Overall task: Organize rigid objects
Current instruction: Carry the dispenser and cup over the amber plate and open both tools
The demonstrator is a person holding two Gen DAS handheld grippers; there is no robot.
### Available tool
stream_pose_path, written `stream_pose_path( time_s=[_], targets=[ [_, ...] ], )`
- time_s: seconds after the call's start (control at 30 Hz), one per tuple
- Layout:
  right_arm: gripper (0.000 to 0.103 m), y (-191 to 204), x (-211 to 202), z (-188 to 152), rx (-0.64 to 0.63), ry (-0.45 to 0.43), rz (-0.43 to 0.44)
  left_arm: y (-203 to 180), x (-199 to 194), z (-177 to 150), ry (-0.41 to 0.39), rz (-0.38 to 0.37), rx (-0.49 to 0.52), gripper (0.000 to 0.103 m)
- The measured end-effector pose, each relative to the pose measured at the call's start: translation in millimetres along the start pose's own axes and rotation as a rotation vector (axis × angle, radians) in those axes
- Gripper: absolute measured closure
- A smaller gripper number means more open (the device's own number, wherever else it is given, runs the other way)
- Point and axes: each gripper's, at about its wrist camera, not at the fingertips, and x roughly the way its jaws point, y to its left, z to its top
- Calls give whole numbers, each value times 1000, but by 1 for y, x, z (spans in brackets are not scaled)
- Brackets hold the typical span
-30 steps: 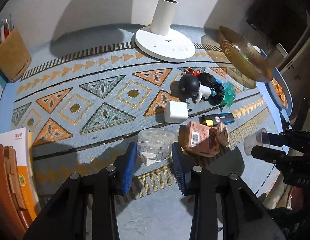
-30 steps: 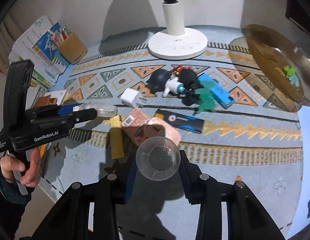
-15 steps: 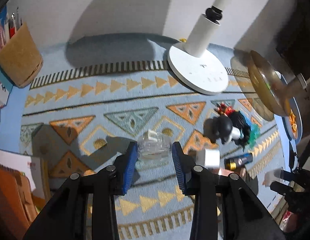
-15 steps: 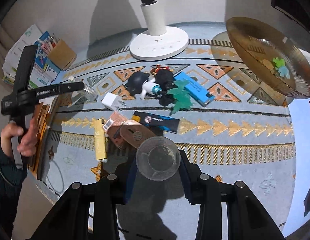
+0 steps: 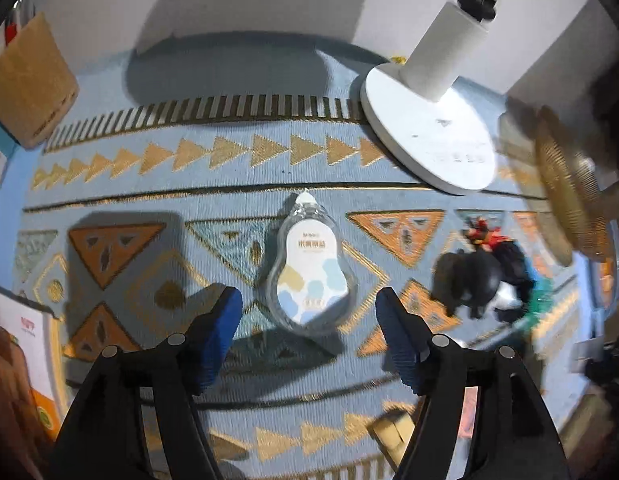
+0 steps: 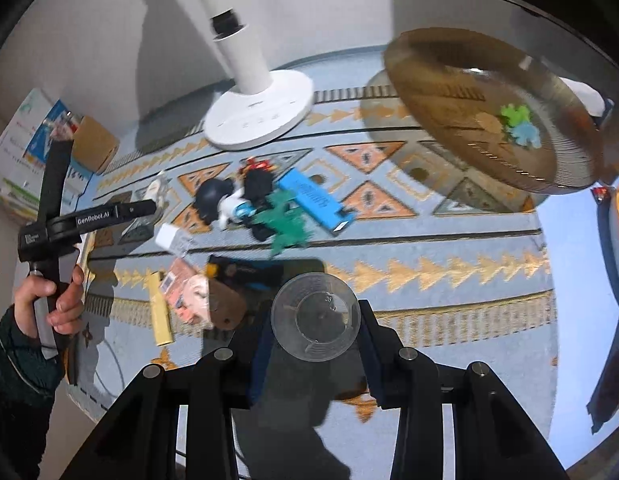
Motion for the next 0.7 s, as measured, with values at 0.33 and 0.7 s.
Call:
stream_pose_path(
  time_s=[0.33,0.7],
  targets=[
    [64,-47,-41,24,48,-103,-5,-42,-54,-3,-130,48,43,57],
    [64,-103,-93,71,55,-255,-83,-181,-142,12,-289,-179,233,57]
  ],
)
